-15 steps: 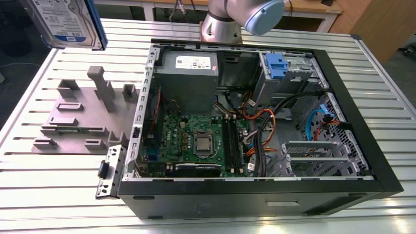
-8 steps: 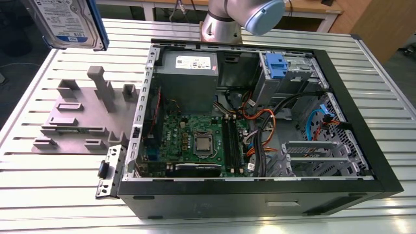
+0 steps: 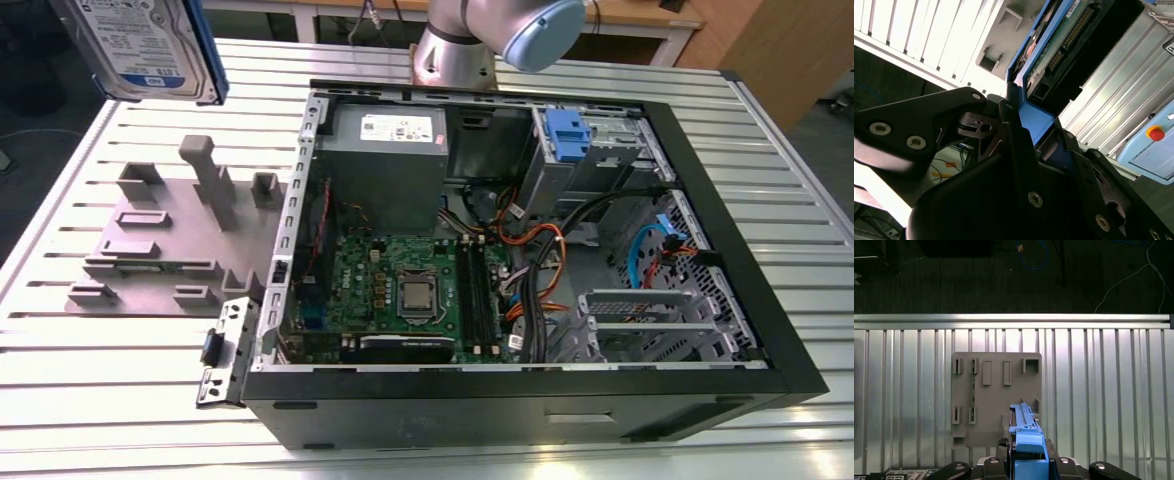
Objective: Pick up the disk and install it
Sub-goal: 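Pick up the disk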
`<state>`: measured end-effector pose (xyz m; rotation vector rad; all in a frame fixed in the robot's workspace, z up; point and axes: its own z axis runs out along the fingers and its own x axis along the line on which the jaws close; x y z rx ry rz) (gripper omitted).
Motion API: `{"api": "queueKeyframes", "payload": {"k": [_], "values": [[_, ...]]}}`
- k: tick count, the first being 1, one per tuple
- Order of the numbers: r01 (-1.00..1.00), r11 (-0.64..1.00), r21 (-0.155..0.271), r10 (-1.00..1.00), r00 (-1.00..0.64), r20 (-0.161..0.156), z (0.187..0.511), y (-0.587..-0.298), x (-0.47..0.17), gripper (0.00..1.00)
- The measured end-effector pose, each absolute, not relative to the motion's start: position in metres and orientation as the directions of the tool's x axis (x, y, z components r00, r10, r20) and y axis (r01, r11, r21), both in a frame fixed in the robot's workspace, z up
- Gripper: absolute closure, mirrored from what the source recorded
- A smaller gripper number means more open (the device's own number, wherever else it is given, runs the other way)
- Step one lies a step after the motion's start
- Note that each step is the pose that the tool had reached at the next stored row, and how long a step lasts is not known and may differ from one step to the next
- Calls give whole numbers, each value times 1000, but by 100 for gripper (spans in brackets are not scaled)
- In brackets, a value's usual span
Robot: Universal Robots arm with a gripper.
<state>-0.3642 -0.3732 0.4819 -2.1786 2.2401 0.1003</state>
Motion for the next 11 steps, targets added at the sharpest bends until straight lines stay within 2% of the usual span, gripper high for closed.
{"api": "queueKeyframes", "payload": {"k": [11], "values": [[-999,27,35,-998,-29,-56,482,-374,-357,64]]}}
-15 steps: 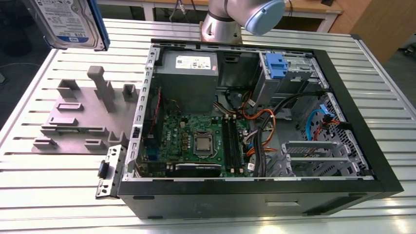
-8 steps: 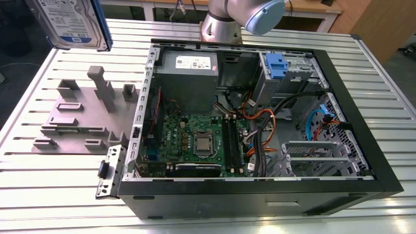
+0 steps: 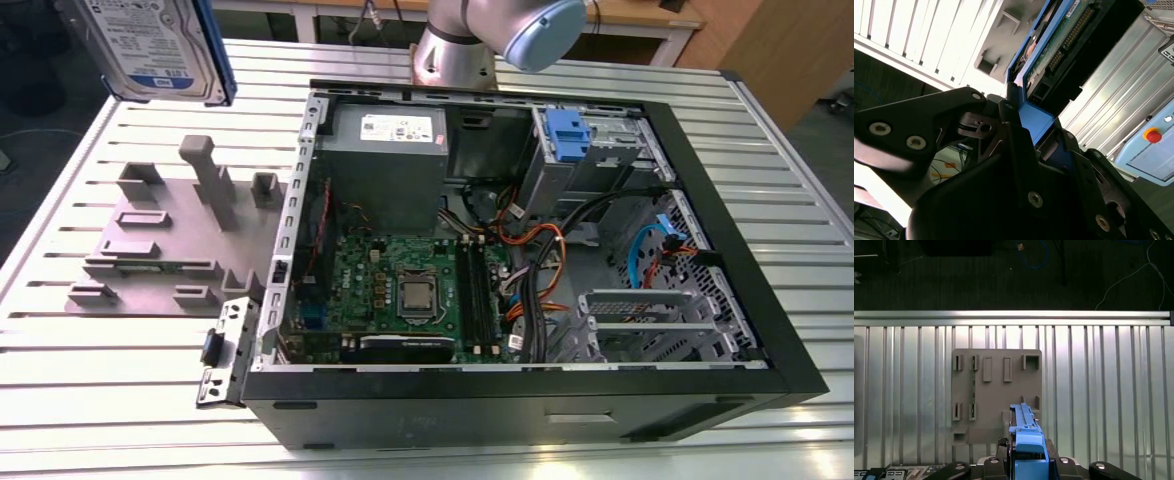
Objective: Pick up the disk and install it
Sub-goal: 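Pick up the disk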
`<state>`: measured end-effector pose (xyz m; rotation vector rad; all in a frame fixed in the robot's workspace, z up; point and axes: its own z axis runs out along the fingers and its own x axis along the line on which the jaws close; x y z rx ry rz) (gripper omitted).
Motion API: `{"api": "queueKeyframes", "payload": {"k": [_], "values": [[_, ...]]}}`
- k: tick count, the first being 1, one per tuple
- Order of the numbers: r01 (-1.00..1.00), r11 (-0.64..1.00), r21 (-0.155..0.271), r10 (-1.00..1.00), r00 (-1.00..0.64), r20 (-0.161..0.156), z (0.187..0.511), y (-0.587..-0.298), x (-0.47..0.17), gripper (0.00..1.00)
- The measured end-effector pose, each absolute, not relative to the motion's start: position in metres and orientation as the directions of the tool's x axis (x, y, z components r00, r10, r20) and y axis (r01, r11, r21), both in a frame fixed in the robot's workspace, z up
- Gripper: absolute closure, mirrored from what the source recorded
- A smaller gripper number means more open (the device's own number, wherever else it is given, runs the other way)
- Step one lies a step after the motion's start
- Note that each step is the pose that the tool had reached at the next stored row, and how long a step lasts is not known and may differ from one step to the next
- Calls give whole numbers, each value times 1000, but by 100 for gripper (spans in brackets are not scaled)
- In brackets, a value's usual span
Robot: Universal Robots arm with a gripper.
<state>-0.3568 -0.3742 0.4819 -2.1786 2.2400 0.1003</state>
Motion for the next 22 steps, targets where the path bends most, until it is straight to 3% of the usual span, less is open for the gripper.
{"api": "queueKeyframes", "payload": {"k": [22], "values": [[-999,14,35,-998,-15,-54,482,-390,-356,64]]}}
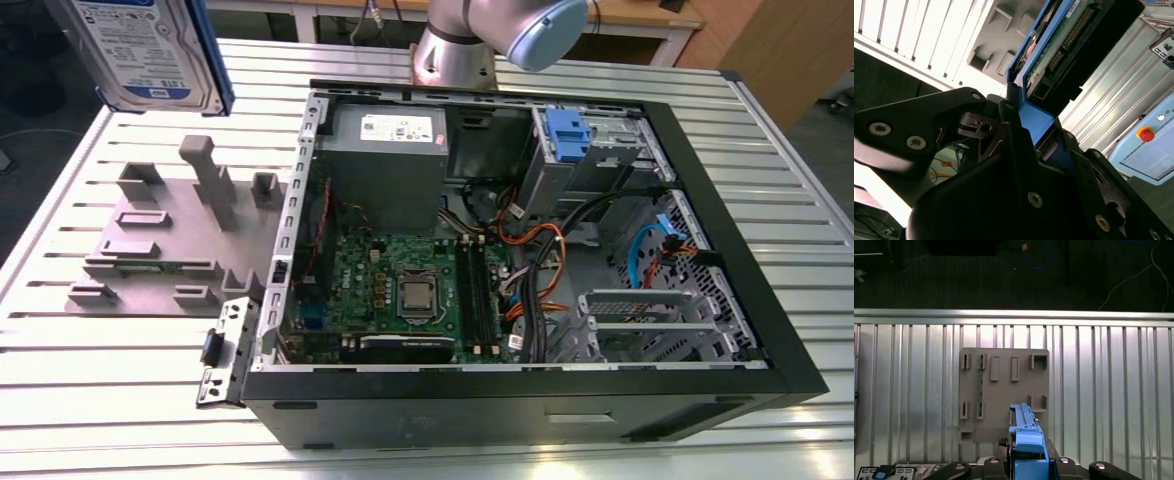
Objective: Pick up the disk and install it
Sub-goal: 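Pick up the disk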
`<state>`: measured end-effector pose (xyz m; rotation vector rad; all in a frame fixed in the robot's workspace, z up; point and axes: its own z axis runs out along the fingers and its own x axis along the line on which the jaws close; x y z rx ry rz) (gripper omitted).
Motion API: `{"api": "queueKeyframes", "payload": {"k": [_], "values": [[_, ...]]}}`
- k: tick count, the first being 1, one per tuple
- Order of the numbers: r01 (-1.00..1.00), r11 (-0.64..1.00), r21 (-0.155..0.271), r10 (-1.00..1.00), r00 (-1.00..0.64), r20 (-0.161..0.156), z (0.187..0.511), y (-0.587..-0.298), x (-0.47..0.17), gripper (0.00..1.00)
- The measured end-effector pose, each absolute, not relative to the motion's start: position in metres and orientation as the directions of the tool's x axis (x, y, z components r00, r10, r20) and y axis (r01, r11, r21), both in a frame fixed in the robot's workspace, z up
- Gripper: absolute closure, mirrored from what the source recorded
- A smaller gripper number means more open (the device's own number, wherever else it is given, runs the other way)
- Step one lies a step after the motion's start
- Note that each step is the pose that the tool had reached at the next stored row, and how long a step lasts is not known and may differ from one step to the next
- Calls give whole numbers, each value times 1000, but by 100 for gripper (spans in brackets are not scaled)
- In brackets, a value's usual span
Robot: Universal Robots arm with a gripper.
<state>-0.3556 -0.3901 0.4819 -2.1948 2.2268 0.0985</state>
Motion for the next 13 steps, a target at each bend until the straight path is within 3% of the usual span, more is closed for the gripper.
{"api": "queueKeyframes", "payload": {"k": [13], "values": [[-999,13,35,-998,-15,-54,482,-392,-353,64]]}}
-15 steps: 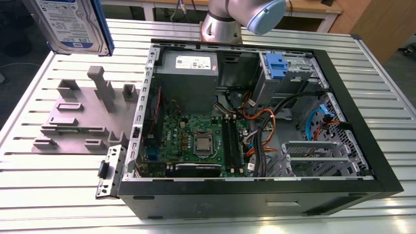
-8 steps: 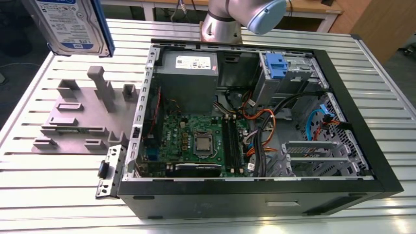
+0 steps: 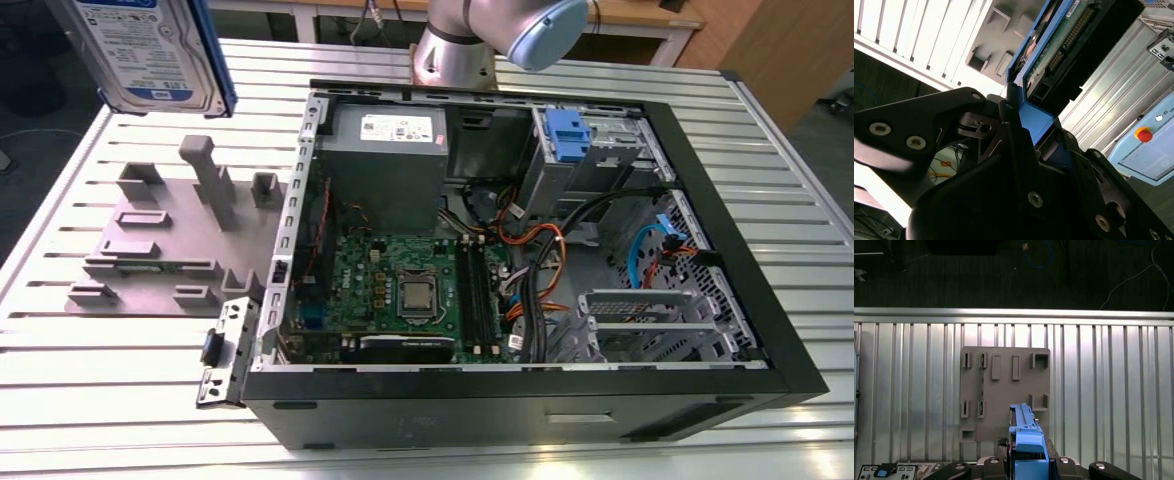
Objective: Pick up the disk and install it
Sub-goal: 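Pick up the disk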
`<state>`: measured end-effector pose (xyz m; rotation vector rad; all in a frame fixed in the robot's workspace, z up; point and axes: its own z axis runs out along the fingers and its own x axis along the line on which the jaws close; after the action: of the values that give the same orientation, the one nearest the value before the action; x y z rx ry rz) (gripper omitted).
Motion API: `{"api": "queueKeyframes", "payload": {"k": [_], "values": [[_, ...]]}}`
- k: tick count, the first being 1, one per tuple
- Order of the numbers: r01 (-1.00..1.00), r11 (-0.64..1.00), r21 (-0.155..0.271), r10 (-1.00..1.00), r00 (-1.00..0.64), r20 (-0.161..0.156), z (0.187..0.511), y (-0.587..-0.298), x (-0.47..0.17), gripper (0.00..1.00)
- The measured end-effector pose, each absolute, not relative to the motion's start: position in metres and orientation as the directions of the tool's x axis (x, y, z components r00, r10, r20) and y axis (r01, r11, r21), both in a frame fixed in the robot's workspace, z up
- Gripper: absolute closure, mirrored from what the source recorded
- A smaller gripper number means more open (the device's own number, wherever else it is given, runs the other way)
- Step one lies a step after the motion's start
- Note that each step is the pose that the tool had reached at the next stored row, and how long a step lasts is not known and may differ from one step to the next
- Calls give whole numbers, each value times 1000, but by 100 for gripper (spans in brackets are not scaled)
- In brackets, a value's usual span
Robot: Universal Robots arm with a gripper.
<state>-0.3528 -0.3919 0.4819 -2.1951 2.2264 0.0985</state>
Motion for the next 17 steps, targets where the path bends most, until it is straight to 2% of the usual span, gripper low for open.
{"api": "queueKeyframes", "payload": {"k": [17], "values": [[-999,13,35,-998,-15,-54,482,-392,-341,64]]}}
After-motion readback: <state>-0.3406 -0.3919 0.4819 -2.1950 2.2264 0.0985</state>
